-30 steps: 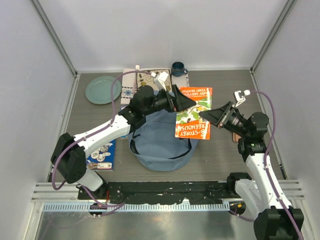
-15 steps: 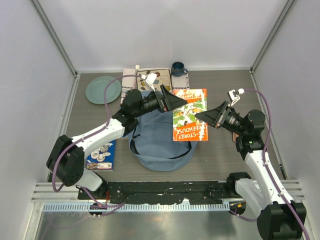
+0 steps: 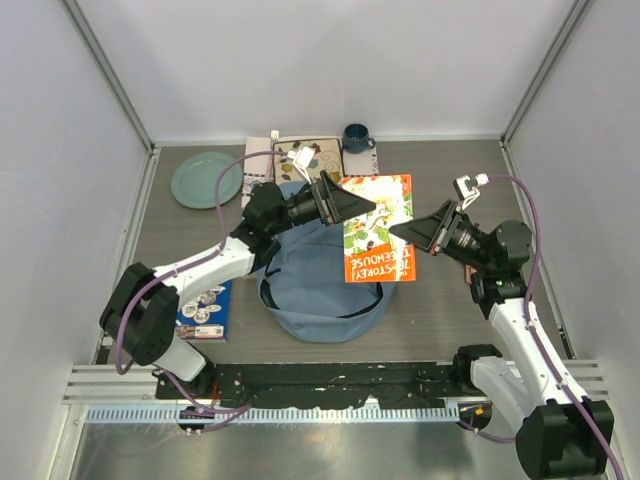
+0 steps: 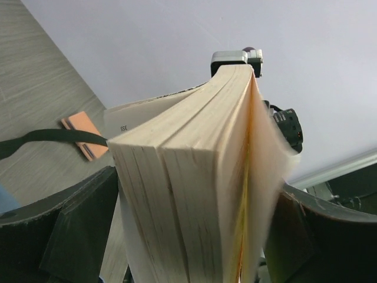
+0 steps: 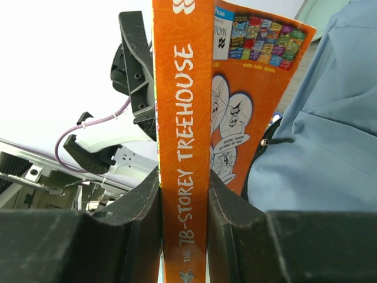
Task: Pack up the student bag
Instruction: Pick up the book from the center of the board.
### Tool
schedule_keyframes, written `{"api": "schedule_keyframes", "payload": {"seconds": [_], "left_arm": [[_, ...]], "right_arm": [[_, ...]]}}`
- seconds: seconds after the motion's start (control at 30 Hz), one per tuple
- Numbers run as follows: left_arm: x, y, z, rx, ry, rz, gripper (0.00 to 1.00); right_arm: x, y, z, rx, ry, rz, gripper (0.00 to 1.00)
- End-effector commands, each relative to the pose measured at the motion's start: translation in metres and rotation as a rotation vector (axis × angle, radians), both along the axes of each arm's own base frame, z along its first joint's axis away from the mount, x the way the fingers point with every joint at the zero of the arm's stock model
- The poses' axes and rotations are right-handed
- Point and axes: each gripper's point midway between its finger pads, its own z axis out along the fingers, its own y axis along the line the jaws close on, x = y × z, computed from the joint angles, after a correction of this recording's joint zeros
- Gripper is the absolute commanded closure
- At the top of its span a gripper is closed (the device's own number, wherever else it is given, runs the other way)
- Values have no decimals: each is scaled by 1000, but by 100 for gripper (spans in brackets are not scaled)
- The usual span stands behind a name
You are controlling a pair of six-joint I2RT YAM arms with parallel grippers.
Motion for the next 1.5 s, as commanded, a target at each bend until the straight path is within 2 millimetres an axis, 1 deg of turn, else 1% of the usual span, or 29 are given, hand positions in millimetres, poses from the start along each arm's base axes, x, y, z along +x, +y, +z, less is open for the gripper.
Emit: {"api": "schedule_keyframes", "payload": {"seconds": [0.0, 0.07, 0.1, 0.17, 0.2, 0.23, 0.27, 0.3, 0.37, 0.4, 0.5, 0.63, 0.7, 0.73, 0.77, 0.83, 0.87, 0.93, 0.97, 1.1, 1.13, 1.17, 1.2, 1.23, 1.27, 1.33, 1.37, 1.4, 1.47], "left_arm": [[-17, -3, 41, -125, -99, -111, 10], [-17, -5, 40, -130, -99, -122, 14], [-17, -5, 41, -132, -101, -126, 22], [-19, -5, 42, -138, -106, -130, 30], [-19, -5, 41, -137, -102, -129, 40], [-19, -4, 41, -137, -102, -127, 42], [-18, -4, 40, -134, -99, -125, 42], [-18, -3, 37, -128, -96, -123, 34], [-16, -2, 31, -112, -81, -111, 25], [-16, 0, 25, -99, -69, -101, 19], [-13, 2, 11, -72, -45, -76, 9], [-14, -1, 11, -82, -46, -102, 7], [-17, -2, 16, -94, -57, -130, 12], [-17, -3, 19, -106, -66, -138, 15], [-18, -4, 21, -118, -62, -148, 31], [-20, -4, 26, -133, -73, -155, 44], [-20, -4, 28, -136, -76, -156, 57], [-19, -3, 29, -137, -75, -152, 70], [-20, -2, 30, -140, -78, -148, 80], [-16, 2, 26, -112, -75, -110, 94], [-13, 2, 18, -81, -51, -92, 98], [-9, 7, 22, -77, -53, -47, 100], [-5, 10, 19, -52, -67, -13, 100], [-3, 13, 11, -15, -35, 17, 100], [9, 20, 9, 0, -19, 102, 100], [15, 37, 10, 48, -10, 213, 100], [18, 45, 5, 63, 4, 265, 100], [25, 61, 20, 38, -7, 369, 100], [27, 77, 15, 42, 21, 449, 100]], "right_arm": [[-9, 4, 30, 4, -122, 40, 99], [-9, 5, 29, -2, -127, 44, 99], [-8, 4, 28, -6, -125, 42, 99], [-5, 4, 24, -26, -113, 34, 99], [-4, 4, 23, -32, -114, 31, 99], [-4, 4, 23, -36, -116, 29, 99], [-4, 4, 24, -39, -114, 29, 99], [-3, 4, 24, -44, -122, 25, 99], [-3, 4, 29, -45, -133, 22, 99], [-3, 4, 30, -44, -138, 24, 99], [-4, 4, 36, -41, -154, 25, 99], [-7, 5, 39, -25, -149, 37, 99], [-7, 4, 39, -25, -151, 34, 99], [-7, 4, 38, -28, -154, 33, 99], [-6, 5, 34, -33, -138, 34, 99], [-3, 4, 30, -42, -132, 20, 99], [-1, 3, 25, -58, -121, 11, 99], [2, 2, 21, -78, -117, 0, 99], [5, 1, 14, -103, -104, -18, 99], [22, -5, -3, -180, -47, -99, 96], [24, -7, -2, -196, -48, -117, 91], [26, -9, -11, -217, -1, -133, 83], [34, -15, -17, -251, 5, -191, 71], [35, -19, -23, -275, 46, -217, 47], [39, -24, -26, -294, 59, -257, 37], [44, -36, -38, -342, 99, -344, 19], [44, -39, -42, -355, 111, -365, 18], [42, -41, -46, -364, 119, -378, 18], [39, -46, -58, -367, 154, -415, 17]]}}
